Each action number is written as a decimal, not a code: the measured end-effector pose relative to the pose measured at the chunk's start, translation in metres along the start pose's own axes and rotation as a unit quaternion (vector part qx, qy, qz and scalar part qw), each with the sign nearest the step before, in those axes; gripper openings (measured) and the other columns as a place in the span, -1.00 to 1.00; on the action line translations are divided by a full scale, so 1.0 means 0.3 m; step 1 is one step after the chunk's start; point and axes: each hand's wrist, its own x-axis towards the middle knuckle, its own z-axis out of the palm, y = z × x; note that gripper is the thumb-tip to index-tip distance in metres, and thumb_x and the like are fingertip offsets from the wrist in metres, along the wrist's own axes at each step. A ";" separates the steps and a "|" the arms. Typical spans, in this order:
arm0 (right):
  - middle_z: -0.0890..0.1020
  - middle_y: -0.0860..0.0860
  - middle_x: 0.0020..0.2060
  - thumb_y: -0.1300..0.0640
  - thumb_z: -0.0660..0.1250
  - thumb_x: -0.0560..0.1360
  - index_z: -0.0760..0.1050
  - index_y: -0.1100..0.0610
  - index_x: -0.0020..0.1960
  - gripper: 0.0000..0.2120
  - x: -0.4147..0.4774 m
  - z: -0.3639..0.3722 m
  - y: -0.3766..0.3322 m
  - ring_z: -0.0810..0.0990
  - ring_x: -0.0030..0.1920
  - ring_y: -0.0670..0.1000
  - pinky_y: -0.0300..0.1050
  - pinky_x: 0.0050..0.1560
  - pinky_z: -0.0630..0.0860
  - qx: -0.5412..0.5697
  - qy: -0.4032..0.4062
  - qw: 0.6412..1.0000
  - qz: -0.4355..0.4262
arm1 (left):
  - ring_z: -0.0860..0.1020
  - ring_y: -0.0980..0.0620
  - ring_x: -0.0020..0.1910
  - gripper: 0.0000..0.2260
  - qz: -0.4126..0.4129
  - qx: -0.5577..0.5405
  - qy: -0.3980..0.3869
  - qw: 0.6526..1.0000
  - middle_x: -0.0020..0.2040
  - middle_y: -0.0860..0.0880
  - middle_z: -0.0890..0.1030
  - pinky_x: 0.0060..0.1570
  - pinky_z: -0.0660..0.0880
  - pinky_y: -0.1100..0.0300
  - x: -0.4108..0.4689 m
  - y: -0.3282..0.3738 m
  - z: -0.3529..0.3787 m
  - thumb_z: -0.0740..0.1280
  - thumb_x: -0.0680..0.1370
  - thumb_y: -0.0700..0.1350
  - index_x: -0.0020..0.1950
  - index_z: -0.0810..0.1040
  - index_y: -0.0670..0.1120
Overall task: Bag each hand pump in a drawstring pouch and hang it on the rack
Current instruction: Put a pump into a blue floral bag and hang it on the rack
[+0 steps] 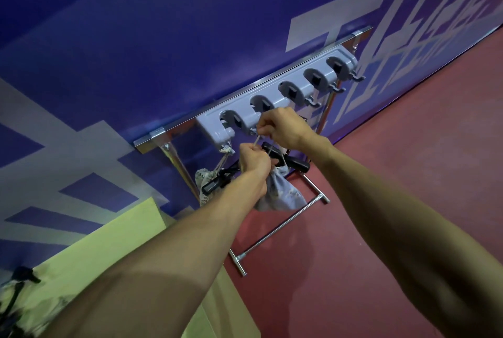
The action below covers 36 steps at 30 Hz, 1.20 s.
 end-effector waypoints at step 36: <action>0.69 0.10 -0.05 0.24 0.32 0.50 0.59 0.16 0.02 -0.87 -0.244 0.157 -0.984 0.60 -0.12 0.00 -0.20 -0.09 0.48 0.043 -0.093 0.975 -0.198 | 0.54 0.13 -0.24 -0.87 0.164 0.082 0.091 0.979 -0.09 -0.06 0.56 -0.16 0.43 0.35 -0.446 0.134 -1.217 0.23 0.56 -0.28 0.00 0.48 -0.07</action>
